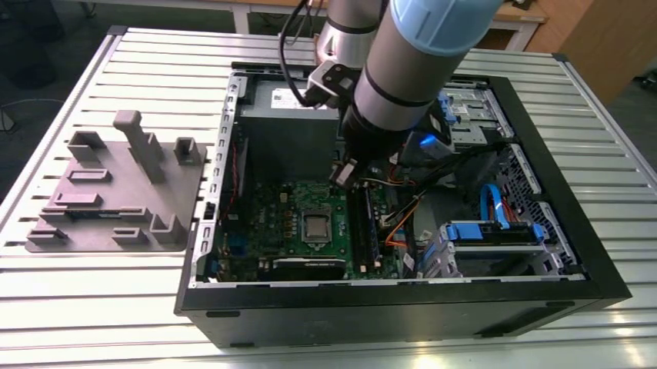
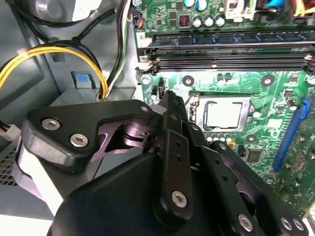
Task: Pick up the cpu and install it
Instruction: 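Install the first cpu locking lever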
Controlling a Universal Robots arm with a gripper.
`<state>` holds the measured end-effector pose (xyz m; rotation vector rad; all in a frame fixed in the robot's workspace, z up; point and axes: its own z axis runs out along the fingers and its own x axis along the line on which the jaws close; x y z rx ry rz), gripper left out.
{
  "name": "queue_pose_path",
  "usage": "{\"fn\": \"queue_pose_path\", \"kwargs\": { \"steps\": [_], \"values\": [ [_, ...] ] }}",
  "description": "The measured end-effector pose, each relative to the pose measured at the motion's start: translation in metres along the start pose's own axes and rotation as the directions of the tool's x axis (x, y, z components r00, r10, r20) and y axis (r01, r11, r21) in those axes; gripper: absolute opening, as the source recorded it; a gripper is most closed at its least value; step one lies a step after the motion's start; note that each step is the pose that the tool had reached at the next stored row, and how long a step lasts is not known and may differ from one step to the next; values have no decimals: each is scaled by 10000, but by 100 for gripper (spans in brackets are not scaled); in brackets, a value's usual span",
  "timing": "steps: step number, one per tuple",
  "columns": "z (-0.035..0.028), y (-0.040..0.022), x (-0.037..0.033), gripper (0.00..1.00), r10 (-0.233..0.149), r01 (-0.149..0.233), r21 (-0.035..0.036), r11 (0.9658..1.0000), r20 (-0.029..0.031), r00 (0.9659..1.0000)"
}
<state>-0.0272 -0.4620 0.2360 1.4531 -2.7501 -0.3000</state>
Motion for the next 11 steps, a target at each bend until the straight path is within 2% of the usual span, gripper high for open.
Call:
{"fn": "queue_pose_path", "kwargs": {
  "steps": [11],
  "values": [
    [-15, -49, 75, 10, -2, 2, 0, 10000, -1, 10000]
  ]
}}
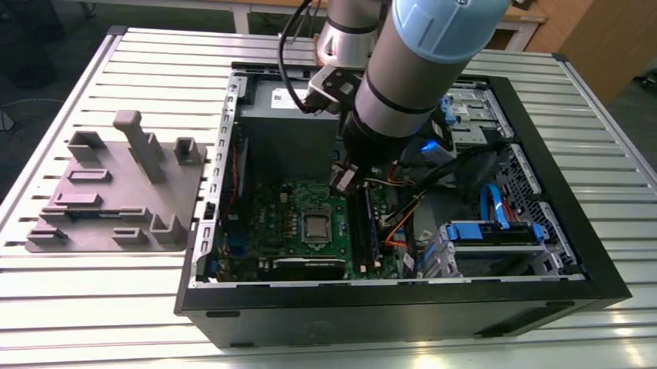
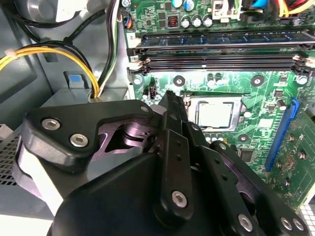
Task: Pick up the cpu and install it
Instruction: 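Install the first cpu locking lever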
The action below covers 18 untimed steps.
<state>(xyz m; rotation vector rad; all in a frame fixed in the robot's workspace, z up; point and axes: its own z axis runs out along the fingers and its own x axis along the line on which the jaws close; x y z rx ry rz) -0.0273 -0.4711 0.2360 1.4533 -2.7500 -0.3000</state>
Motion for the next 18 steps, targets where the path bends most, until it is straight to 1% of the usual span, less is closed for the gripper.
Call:
{"fn": "queue_pose_path", "kwargs": {
  "steps": [3, 15, 18],
  "values": [
    [-2, -7, 11, 10, 1, -1, 0, 10000, 0, 10000],
    [-2, -9, 13, 10, 0, 0, 0, 10000, 1, 10000],
    [-1, 3, 21, 10, -5, 5, 1, 10000, 0, 10000]
  ]
}}
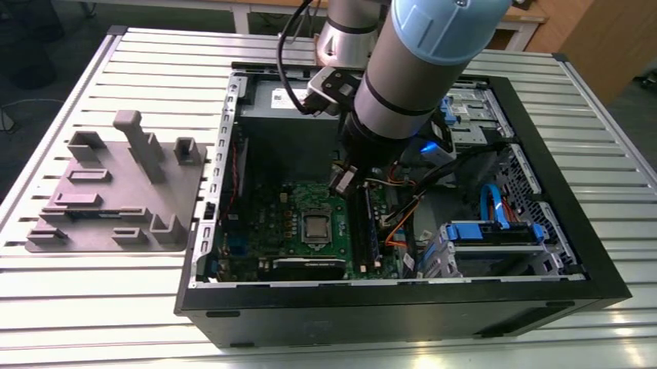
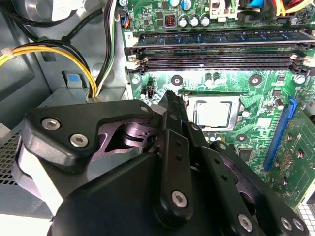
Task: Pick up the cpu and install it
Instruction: 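Install the first cpu locking lever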
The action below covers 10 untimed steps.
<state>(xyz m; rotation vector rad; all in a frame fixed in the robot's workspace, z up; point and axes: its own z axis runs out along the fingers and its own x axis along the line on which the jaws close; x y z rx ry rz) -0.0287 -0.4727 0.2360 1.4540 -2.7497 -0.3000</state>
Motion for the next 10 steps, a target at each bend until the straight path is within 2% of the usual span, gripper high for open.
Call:
{"fn": "queue_pose_path", "kwargs": {
  "steps": [6, 9, 10],
  "values": [
    [1, 14, 18, 10, -350, 350, 6, 9994, -35, 9994],
    [-1, 8, 30, 10, -486, 486, 22, 9988, -6, 9988],
    [-7, -12, 64, 10, -620, 620, 43, 9981, -10, 9981]
  ]
}}
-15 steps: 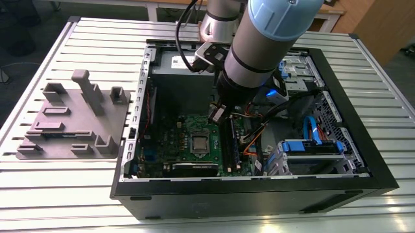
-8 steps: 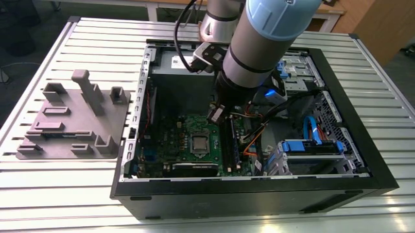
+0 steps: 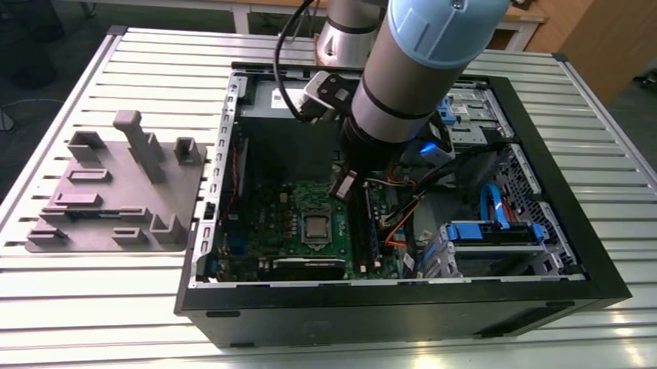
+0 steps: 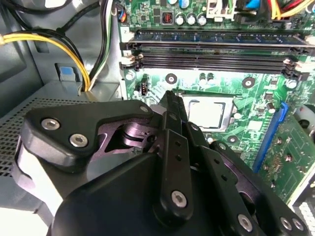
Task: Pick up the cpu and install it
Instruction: 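Install the first cpu locking lever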
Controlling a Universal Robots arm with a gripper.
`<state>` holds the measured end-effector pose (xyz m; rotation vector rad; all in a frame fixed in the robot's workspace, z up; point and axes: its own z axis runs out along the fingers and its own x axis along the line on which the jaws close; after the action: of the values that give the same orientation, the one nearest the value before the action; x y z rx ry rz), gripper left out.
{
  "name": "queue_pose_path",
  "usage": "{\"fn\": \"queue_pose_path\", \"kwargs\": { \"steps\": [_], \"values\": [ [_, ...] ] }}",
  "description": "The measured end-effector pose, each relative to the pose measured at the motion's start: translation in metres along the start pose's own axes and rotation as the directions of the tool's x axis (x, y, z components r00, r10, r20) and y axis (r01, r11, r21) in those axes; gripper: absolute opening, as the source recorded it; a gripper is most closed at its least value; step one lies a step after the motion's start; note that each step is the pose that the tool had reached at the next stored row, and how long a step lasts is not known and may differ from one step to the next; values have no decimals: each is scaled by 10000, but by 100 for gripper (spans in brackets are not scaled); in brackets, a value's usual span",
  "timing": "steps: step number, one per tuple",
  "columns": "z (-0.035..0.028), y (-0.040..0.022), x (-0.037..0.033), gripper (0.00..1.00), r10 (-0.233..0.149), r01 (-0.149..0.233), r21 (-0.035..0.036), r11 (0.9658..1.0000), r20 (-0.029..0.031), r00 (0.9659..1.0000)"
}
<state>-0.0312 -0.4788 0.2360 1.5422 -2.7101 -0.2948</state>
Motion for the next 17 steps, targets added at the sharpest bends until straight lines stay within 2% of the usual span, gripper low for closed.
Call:
{"fn": "queue_pose_path", "kwargs": {
  "steps": [8, 13, 17],
  "values": [
    [-2, 4, 41, 10, -587, 587, -52, 9983, -98, 9982],
    [-4, 8, 75, 10, -858, 858, -2, 9963, -103, 9963],
    [3, 5, 81, 10, -1330, 1329, -31, 9911, -171, 9910]
  ]
}}
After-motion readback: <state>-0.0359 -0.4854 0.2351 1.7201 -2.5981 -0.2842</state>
